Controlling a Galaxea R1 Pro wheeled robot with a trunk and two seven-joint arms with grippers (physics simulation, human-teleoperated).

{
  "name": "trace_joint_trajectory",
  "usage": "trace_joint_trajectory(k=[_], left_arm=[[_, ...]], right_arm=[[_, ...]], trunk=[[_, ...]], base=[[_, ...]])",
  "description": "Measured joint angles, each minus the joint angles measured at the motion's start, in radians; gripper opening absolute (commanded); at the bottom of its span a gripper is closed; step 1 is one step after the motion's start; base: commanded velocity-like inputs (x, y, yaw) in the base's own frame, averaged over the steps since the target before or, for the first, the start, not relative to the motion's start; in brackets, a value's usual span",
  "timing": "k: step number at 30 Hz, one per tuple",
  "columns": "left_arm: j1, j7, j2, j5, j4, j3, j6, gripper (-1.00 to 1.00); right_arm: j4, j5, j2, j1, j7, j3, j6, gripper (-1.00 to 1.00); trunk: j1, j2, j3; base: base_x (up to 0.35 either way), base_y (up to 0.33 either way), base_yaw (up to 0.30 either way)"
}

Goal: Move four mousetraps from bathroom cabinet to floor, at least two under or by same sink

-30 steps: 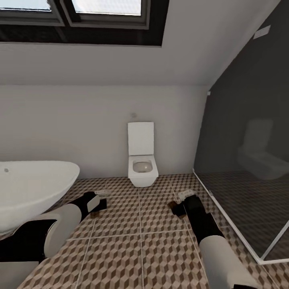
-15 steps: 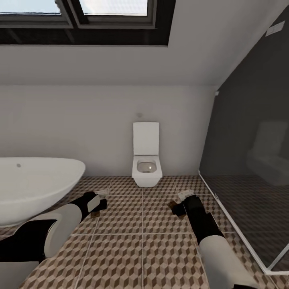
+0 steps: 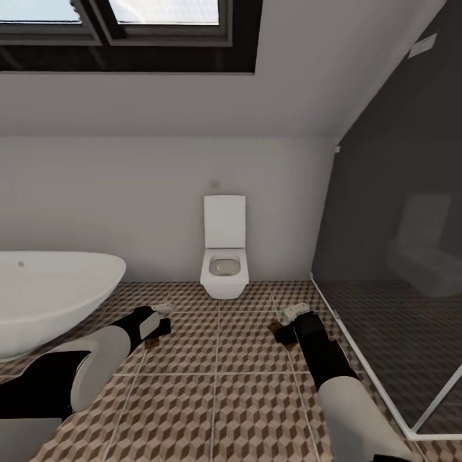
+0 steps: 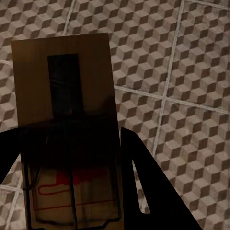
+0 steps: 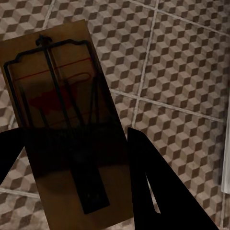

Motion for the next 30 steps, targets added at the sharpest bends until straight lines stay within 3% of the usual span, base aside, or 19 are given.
trace_joint_trajectory(k=[8, 30], left_arm=[[0.0, 0.002, 0.006, 0.002, 0.0, 0.0, 0.002, -1.0], [0.0, 0.0, 0.004, 0.001, 0.0, 0.0, 0.012, -1.0]], right_arm=[[0.001, 0.001, 0.0, 0.0, -0.003, 0.0, -0.001, -1.0], [0.002, 0.001, -0.001, 0.0, -0.006, -0.001, -0.001, -1.0]], trunk=[[0.0, 0.0, 0.0], [-0.001, 0.0, 0.0]], base=[[0.089, 0.053, 0.0], [0.276, 0.223, 0.0]])
